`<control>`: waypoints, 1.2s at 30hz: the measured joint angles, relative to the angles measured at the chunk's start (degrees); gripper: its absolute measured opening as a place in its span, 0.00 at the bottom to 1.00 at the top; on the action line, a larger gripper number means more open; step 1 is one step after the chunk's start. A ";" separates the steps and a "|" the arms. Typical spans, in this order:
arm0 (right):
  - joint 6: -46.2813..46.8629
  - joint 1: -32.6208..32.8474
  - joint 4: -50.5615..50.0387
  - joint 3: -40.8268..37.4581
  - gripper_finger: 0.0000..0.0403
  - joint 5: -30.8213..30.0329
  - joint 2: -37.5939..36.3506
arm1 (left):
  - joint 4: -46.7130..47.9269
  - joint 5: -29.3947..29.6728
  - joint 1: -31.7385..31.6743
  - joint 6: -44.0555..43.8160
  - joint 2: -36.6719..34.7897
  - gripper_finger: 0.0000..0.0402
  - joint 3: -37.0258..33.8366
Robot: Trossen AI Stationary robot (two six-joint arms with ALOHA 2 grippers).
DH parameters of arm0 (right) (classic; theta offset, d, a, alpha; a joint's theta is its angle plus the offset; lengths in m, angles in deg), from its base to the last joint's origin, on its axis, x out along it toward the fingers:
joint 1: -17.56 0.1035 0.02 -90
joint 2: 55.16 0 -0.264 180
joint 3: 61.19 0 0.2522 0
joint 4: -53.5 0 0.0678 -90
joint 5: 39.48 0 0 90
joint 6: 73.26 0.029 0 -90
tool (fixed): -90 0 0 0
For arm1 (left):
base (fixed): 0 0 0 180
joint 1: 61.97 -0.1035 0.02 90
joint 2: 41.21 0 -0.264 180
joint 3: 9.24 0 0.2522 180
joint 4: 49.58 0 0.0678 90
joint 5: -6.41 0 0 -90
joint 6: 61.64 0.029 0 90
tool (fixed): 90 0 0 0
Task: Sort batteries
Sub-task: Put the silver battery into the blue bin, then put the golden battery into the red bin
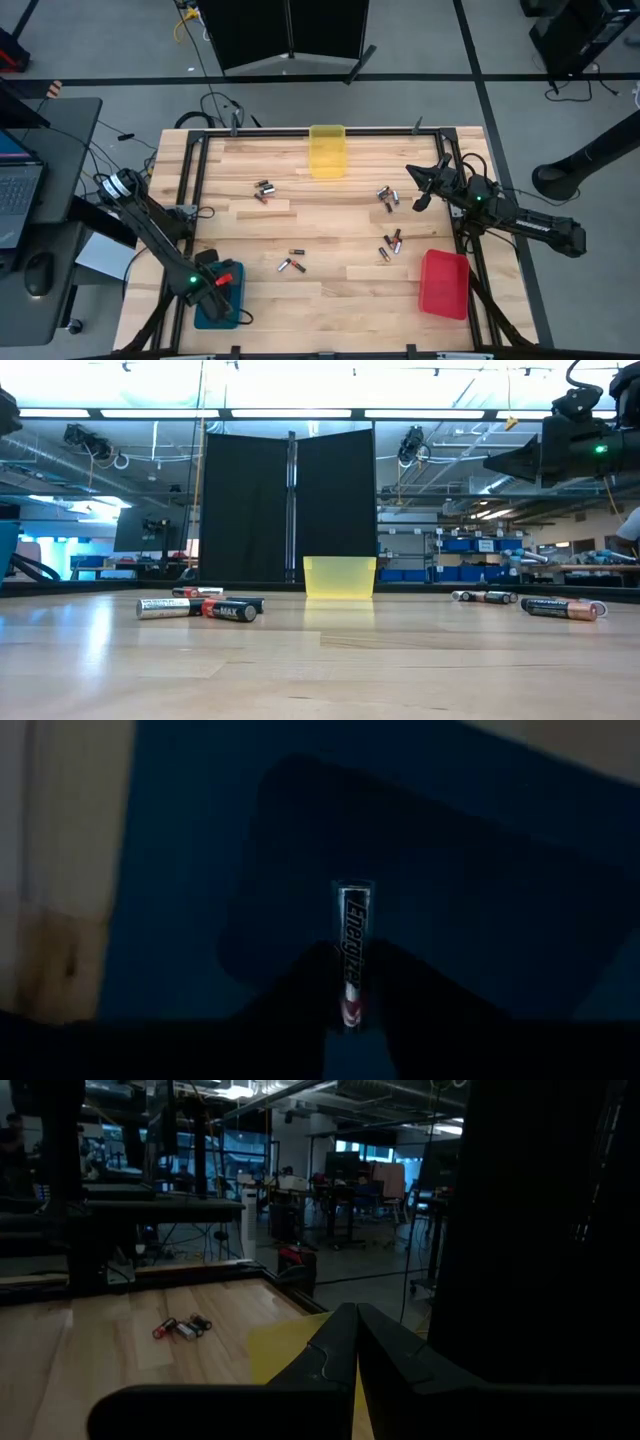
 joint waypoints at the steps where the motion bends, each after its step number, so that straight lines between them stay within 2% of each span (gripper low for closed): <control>1: 0.01 0.00 0.02 -0.01 0.06 0.00 0.00 | -0.25 -0.34 -0.02 0.06 0.00 0.30 0.43; 5: -0.01 0.00 0.00 0.00 0.06 0.00 -0.01 | 1.02 -1.48 -0.02 0.20 -0.08 0.38 2.12; 9: -0.01 -0.01 0.00 -0.01 0.06 0.00 0.00 | 2.98 -2.09 -0.02 0.22 -1.25 0.38 4.58; 12: -0.01 -0.02 0.02 -0.01 0.06 0.00 0.00 | 5.30 -0.50 -0.02 0.57 -2.45 0.31 7.19; 15: -0.01 -0.02 0.01 -0.01 0.06 0.00 0.00 | 3.85 6.29 -1.14 4.82 -4.55 0.19 9.47; 18: 0.01 0.00 0.01 0.01 0.06 0.00 0.00 | -2.70 13.63 -4.49 10.62 -7.20 0.05 9.67; 20: -0.01 0.00 0.01 -0.01 0.06 0.00 0.00 | -7.33 15.53 -7.58 15.76 -8.33 0.02 9.69; 24: -0.01 -0.02 0.00 -0.01 0.06 0.00 0.00 | -13.80 15.82 -13.86 28.66 -8.96 0.02 9.56; 26: 0.01 -0.01 0.02 0.01 0.06 0.00 0.00 | -19.89 15.82 -17.07 34.60 -8.94 0.01 7.81; 32: -0.01 -0.02 0.01 -0.01 0.06 0.00 -0.02 | -44.61 10.62 -25.36 46.68 -8.83 0.01 -3.02; 36: 0.01 -0.01 0.01 0.01 0.06 0.00 -0.02 | -62.27 10.64 -28.77 53.38 -8.83 0.01 -10.62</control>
